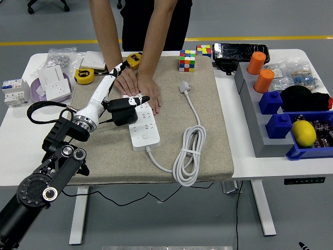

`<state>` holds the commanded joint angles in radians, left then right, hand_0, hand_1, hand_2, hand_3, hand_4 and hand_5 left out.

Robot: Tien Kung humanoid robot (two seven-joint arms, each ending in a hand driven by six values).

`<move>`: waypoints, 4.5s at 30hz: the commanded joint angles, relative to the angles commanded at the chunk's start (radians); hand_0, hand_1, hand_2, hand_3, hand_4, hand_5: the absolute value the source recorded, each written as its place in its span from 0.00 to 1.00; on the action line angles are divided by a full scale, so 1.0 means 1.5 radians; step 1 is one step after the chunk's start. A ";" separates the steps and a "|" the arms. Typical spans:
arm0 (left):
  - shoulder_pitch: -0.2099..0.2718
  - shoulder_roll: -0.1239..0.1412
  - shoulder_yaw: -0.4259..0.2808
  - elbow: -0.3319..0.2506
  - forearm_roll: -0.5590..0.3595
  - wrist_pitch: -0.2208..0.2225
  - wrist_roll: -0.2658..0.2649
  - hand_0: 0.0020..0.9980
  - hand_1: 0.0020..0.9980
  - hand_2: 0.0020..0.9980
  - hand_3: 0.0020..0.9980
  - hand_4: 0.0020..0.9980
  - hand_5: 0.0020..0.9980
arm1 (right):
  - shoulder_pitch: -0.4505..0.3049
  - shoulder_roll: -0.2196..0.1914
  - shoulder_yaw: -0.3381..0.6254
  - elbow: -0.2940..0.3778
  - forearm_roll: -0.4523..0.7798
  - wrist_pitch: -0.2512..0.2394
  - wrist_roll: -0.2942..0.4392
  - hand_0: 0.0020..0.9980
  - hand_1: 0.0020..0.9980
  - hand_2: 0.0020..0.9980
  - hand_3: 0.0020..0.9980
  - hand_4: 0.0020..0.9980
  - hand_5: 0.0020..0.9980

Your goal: Pick up the plug,place it near the board,insert it into the board,press the button

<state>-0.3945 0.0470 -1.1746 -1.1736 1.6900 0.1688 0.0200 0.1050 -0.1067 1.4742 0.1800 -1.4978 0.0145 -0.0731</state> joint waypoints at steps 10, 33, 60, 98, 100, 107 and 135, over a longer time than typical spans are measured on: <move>-0.023 -0.007 0.013 0.073 0.070 0.001 0.007 1.00 1.00 0.98 0.90 1.00 0.03 | -0.001 -0.001 0.001 0.000 -0.002 0.000 -0.001 0.83 0.76 0.75 0.78 1.00 0.97; -0.025 -0.017 0.024 0.164 0.110 -0.007 0.012 0.95 0.88 0.79 0.68 0.94 0.02 | -0.003 -0.002 -0.002 0.000 -0.004 0.001 -0.001 0.83 0.76 0.75 0.78 1.00 0.97; -0.036 -0.022 0.017 0.185 0.104 -0.009 0.016 0.86 0.81 0.58 0.41 0.62 0.05 | 0.001 -0.002 -0.004 0.000 0.001 0.000 0.000 0.83 0.76 0.75 0.78 1.00 0.97; -0.017 -0.004 -0.041 0.125 0.129 -0.021 0.014 0.60 0.38 0.28 0.30 0.46 0.02 | -0.004 -0.001 -0.002 0.000 0.000 0.000 -0.001 0.83 0.76 0.75 0.78 1.00 0.96; -0.015 -0.002 -0.048 0.114 0.131 -0.022 0.014 0.60 0.38 0.28 0.30 0.46 0.02 | -0.004 -0.001 -0.002 0.000 -0.001 0.000 0.000 0.83 0.76 0.75 0.78 1.00 0.96; -0.011 0.010 -0.080 0.101 0.172 -0.027 0.024 0.60 0.39 0.28 0.30 0.47 0.02 | -0.002 -0.001 -0.002 0.000 0.001 0.000 0.000 0.83 0.76 0.75 0.78 1.00 0.96; 0.001 0.006 -0.114 0.167 0.144 -0.063 0.010 0.78 0.86 0.78 0.73 0.99 0.40 | 0.000 0.000 -0.001 0.000 0.004 -0.001 0.000 0.83 0.76 0.75 0.78 1.00 0.96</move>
<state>-0.3931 0.0553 -1.3450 -0.9227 1.9057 0.0739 0.0351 0.1048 -0.1060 1.4731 0.1800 -1.4920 0.0126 -0.0734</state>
